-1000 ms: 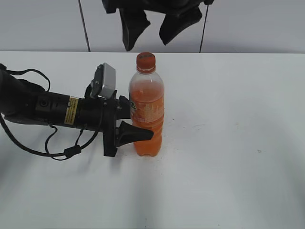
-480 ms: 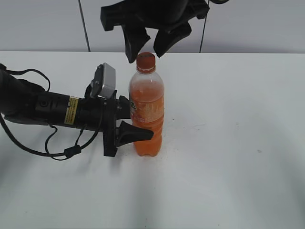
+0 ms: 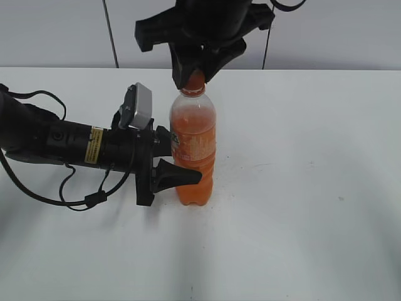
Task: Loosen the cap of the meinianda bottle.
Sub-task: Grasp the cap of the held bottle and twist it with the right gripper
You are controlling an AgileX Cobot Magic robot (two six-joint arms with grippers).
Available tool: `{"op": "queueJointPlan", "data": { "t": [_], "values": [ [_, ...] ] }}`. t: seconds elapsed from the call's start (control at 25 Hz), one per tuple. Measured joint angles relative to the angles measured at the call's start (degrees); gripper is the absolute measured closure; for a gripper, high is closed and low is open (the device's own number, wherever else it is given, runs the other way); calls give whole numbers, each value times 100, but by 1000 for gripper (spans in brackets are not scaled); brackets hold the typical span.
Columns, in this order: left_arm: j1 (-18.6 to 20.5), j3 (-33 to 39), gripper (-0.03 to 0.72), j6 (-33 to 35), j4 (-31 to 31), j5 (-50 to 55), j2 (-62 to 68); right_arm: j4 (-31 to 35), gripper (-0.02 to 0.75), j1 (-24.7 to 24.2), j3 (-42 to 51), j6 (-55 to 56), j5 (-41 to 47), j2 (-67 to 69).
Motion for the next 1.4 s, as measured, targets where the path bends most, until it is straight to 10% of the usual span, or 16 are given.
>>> {"op": "queueJointPlan", "data": {
  "t": [0.64, 0.92, 1.12, 1.4],
  "values": [
    [0, 0, 307, 0, 18, -5, 0, 63, 470, 0, 0, -7213, 5, -10],
    [0, 0, 307, 0, 18, -5, 0, 84, 440, 0, 0, -6954, 5, -28],
    [0, 0, 307, 0, 18, -5, 0, 89, 125, 0, 0, -5942, -1, -179],
    [0, 0, 307, 0, 18, -5, 0, 252, 290, 0, 0, -3009, 5, -563]
  ]
}}
